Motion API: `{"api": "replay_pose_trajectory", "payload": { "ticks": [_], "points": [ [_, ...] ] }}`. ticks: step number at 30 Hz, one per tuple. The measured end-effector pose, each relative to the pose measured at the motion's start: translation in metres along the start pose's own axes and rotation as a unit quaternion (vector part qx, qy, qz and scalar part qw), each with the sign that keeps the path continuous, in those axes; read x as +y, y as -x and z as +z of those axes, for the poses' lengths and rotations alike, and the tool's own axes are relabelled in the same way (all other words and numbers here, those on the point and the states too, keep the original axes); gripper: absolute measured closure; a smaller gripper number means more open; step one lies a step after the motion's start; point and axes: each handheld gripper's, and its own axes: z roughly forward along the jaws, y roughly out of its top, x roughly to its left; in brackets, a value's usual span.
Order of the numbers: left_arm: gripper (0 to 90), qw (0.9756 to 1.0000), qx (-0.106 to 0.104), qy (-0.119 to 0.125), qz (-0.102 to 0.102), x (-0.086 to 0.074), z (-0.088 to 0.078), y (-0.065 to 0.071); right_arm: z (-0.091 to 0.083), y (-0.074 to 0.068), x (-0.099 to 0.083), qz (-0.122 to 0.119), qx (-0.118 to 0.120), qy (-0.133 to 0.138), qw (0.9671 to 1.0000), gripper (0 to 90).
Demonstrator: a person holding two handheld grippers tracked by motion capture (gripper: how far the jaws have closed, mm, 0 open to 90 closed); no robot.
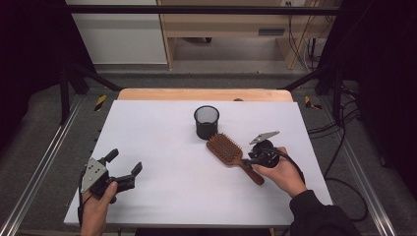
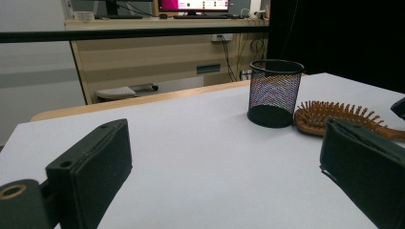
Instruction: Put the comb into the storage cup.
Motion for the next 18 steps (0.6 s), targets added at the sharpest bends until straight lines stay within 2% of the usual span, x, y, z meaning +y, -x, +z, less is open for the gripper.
{"api": "replay_pose_trajectory", "payload": {
  "ticks": [2,5,6,7,8,9,10,11,12,18],
  "points": [
    [3.6,1.0000,0.001,0.000,0.000,0.000,0.000,0.000,-0.001,-0.002,0.001,-0.002,-0.003,-0.002,1.0000,46.1],
    [3.6,1.0000,0.000,-0.001,0.001,0.000,0.000,0.000,0.002,-0.006,0.003,-0.005,-0.014,-0.006,0.9999,31.1],
    [3.6,1.0000,0.000,-0.001,0.001,0.000,0.000,0.000,0.002,-0.006,0.003,-0.005,-0.014,-0.006,0.9999,31.1],
    [3.6,1.0000,0.000,0.000,0.000,0.000,0.000,0.000,0.003,-0.007,0.003,-0.006,-0.016,-0.008,0.9998,26.3],
    [3.6,1.0000,0.001,0.000,-0.001,0.000,0.000,0.000,0.005,-0.009,0.004,-0.011,-0.021,-0.014,0.9996,18.8],
    [3.6,1.0000,0.001,0.001,-0.001,0.000,0.000,0.000,0.005,-0.009,0.004,-0.011,-0.021,-0.014,0.9996,18.8],
    [3.6,1.0000,0.001,0.001,-0.001,0.000,0.000,0.000,0.008,-0.012,0.005,-0.006,-0.018,-0.025,0.9995,12.2],
    [3.6,1.0000,0.001,0.001,-0.001,0.000,0.000,0.000,0.008,-0.012,0.005,-0.006,-0.018,-0.025,0.9995,12.2],
    [3.6,1.0000,0.001,0.001,-0.001,0.000,0.000,-0.001,0.011,-0.014,0.005,-0.007,-0.016,-0.037,0.9992,8.9],
    [3.5,1.0000,0.001,0.000,0.000,0.000,0.000,0.000,0.015,-0.017,0.006,-0.006,-0.010,-0.060,0.9981,10.2]
  ]
}}
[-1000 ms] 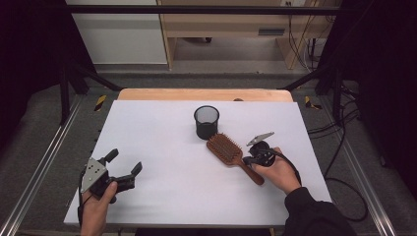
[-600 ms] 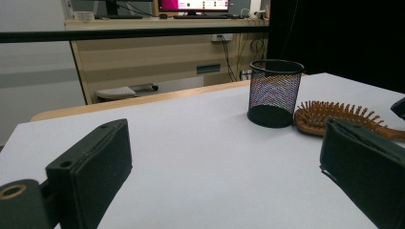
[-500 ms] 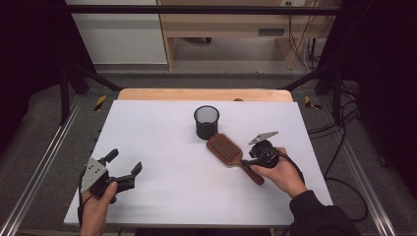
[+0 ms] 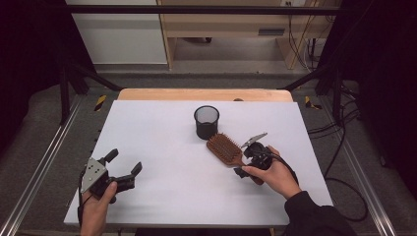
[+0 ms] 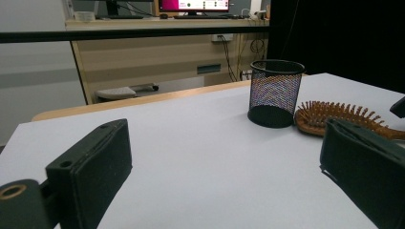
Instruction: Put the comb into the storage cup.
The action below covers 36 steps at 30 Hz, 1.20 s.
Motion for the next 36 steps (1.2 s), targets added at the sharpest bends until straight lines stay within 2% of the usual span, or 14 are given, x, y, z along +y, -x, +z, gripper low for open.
{"api": "replay_pose_trajectory", "payload": {
  "ticks": [5,6,9,10,12,14,15,36],
  "points": [
    [3.5,1.0000,0.000,0.000,0.000,0.000,0.000,0.000,0.002,-0.001,0.001,-0.005,-0.002,-0.013,0.9999,17.2],
    [3.6,1.0000,0.000,0.000,0.000,0.000,0.000,0.000,0.004,-0.002,0.002,-0.006,-0.004,-0.021,0.9997,23.0],
    [3.6,1.0000,0.000,0.000,0.000,0.000,0.000,0.000,0.005,-0.003,0.002,-0.012,-0.002,-0.028,0.9995,32.4],
    [3.6,1.0000,0.000,0.000,0.000,0.000,0.000,0.000,0.005,-0.003,0.002,-0.012,-0.002,-0.028,0.9995,32.4],
    [3.5,1.0000,0.000,0.000,0.000,0.000,0.000,0.000,0.006,-0.003,0.003,-0.016,0.000,-0.031,0.9994,39.8],
    [3.6,1.0000,0.000,0.000,0.000,0.000,0.000,0.000,0.006,-0.003,0.003,-0.017,0.002,-0.032,0.9993,41.6],
    [3.5,1.0000,0.000,0.000,0.000,0.000,0.000,0.000,0.006,-0.003,0.004,-0.016,0.001,-0.034,0.9993,45.4],
    [3.6,1.0000,-0.002,-0.002,0.002,0.000,0.001,0.001,0.013,-0.003,0.011,-0.021,-0.006,-0.061,0.9979,70.8]
  ]
}}
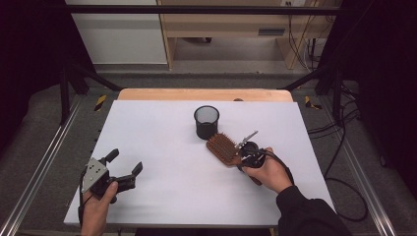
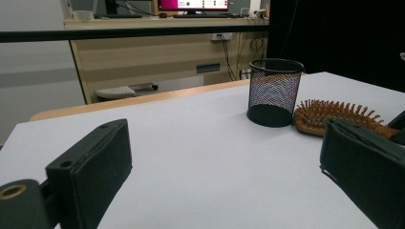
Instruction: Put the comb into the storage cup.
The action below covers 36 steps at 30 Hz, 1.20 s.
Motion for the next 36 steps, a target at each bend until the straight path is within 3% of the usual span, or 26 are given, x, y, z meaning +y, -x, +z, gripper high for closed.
{"api": "replay_pose_trajectory", "payload": {
  "ticks": [5,12,21,23,26,27,28,30,32,33,34,36],
  "points": [
    [3.6,1.0000,0.000,-0.001,0.000,0.000,0.000,0.000,0.000,-0.001,0.003,0.012,0.000,-0.015,0.9998,72.7],
    [3.6,1.0000,0.001,0.000,-0.002,0.000,0.000,0.000,0.000,-0.001,0.006,0.008,0.000,-0.023,0.9997,73.2],
    [3.7,1.0000,0.000,0.002,-0.004,0.001,0.000,0.001,-0.008,-0.005,-0.014,0.003,-0.006,0.003,1.0000,73.2],
    [3.6,1.0000,-0.002,0.003,-0.003,0.002,0.000,0.003,-0.011,-0.005,-0.020,0.007,-0.004,0.018,0.9998,73.3],
    [3.6,1.0000,-0.008,0.002,-0.005,0.004,0.001,0.008,-0.016,-0.006,-0.030,0.010,0.002,0.066,0.9977,73.3],
    [3.7,0.9998,-0.019,0.001,-0.008,0.006,0.002,0.014,-0.017,-0.007,-0.032,0.012,0.003,0.082,0.9965,73.2],
    [3.6,0.9998,-0.019,0.001,-0.008,0.006,0.002,0.014,-0.019,-0.007,-0.033,0.014,0.005,0.098,0.9951,73.2],
    [3.6,0.9988,-0.041,-0.002,-0.028,0.010,0.006,0.026,-0.022,-0.009,-0.035,0.015,0.004,0.131,0.9913,73.2],
    [3.4,0.9982,-0.051,-0.007,-0.031,0.013,0.009,0.031,-0.026,-0.012,-0.035,0.012,0.005,0.159,0.9872,73.3],
    [3.5,0.9972,-0.068,-0.010,-0.032,0.019,0.017,0.042,-0.029,-0.013,-0.034,0.009,0.002,0.171,0.9852,73.2],
    [3.5,0.9972,-0.068,-0.010,-0.032,0.019,0.017,0.042,-0.032,-0.015,-0.032,0.005,0.001,0.182,0.9832,73.2],
    [3.5,0.9948,-0.096,-0.008,-0.033,0.032,0.029,0.056,-0.037,-0.017,-0.029,-0.001,0.000,0.205,0.9788,73.3]
  ]
}}
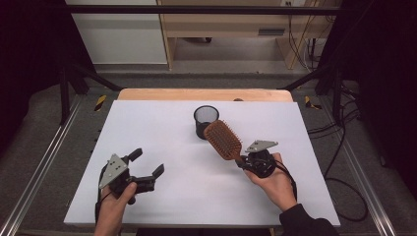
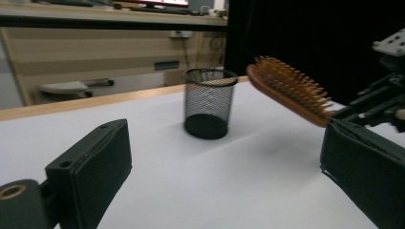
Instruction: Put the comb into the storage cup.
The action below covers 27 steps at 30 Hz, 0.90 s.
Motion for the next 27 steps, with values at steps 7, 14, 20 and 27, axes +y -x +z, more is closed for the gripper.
{"api": "replay_pose_trajectory", "payload": {
  "ticks": [7,14,20,27],
  "points": [
    [4.2,0.9990,-0.041,0.003,-0.017,0.025,0.039,0.009,0.004,-0.006,0.010,0.000,0.006,0.051,0.9987,73.3],
    [4.6,0.9987,-0.049,-0.008,-0.008,0.044,0.061,0.015,0.008,-0.013,0.017,0.012,0.018,0.084,0.9963,73.3],
    [5.1,0.9996,-0.022,0.003,-0.020,0.051,0.068,0.024,0.006,-0.013,0.020,0.008,0.022,0.097,0.9950,73.3],
    [5.5,0.9988,-0.032,-0.008,-0.036,0.052,0.079,0.036,0.004,-0.016,0.015,0.019,0.019,0.115,0.9930,73.3]
  ]
}}
